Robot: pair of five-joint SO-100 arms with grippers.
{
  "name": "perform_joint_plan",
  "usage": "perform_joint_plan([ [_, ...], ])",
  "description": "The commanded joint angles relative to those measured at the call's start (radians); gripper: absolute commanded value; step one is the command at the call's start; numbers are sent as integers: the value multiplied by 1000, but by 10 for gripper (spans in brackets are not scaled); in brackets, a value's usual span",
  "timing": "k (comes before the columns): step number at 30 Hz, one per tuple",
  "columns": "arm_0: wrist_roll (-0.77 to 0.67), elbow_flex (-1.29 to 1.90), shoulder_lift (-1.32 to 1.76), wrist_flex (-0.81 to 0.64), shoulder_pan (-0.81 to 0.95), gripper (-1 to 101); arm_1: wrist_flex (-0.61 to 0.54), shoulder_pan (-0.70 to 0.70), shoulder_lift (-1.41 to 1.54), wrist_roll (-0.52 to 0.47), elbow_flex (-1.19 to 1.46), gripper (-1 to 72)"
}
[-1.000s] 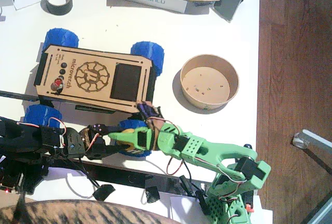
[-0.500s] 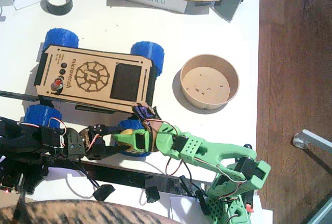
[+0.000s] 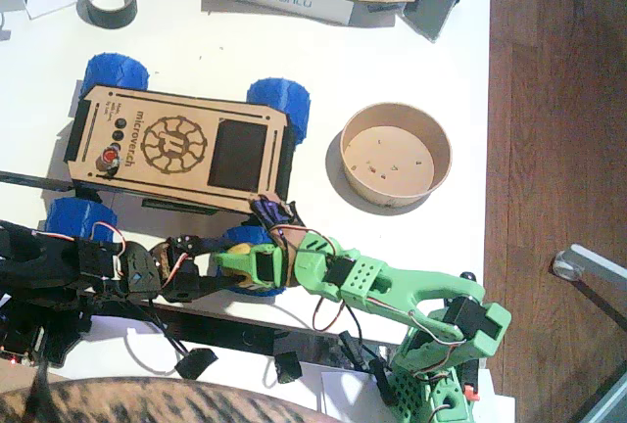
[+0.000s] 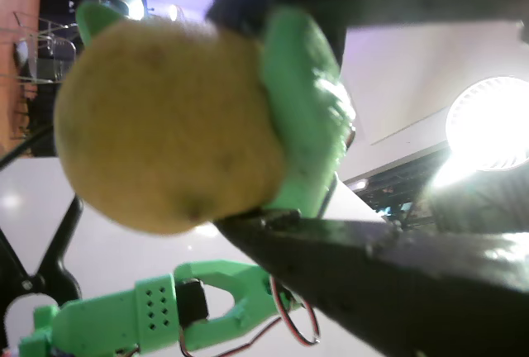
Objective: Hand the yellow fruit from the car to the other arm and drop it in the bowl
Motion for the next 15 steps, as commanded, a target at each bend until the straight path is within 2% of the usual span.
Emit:
perform_joint_plan([
  [1,-8,-11,44,5,-17,532,2,-9,41,-21,-26,0],
  [5,-8,-11,46,5,-17,581,5,-3,48,-23,-23,0],
  [12,-8,-9,49,9,-17,582,-2,26,48,-28,-29,0],
  [15,-8,-9,49,14,-17,582,-12,78,28,2,-66,0],
])
